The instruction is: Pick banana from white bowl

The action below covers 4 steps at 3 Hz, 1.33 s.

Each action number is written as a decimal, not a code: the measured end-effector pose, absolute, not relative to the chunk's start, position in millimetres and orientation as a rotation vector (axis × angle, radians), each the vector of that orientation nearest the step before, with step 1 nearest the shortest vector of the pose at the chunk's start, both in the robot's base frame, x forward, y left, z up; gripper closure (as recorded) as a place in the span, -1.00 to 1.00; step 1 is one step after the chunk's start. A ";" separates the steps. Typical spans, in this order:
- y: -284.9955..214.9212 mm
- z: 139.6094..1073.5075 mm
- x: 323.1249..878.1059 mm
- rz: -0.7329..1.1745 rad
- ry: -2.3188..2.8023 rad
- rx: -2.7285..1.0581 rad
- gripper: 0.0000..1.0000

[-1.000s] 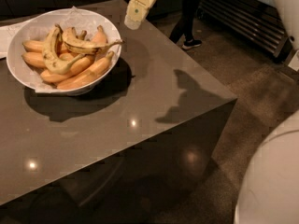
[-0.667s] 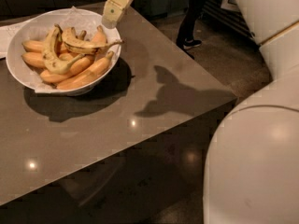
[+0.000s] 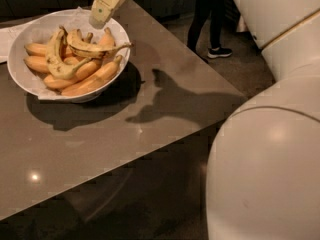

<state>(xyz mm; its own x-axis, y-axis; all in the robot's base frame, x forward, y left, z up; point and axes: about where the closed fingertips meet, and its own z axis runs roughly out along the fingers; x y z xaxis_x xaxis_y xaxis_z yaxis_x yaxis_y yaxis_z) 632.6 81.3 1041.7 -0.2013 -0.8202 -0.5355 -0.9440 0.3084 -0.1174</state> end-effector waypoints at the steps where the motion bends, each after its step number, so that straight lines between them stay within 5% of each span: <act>1: 120.6 1038.2 637.1 0.367 2.131 -1.509 -1.00; 2: 155.3 1033.8 639.1 0.371 2.187 -1.485 -0.68; 4: 179.0 1018.5 644.0 0.371 2.280 -1.449 -0.80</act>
Offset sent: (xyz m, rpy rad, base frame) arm 0.0053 0.1095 -0.0066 -0.0366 0.1441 -0.1135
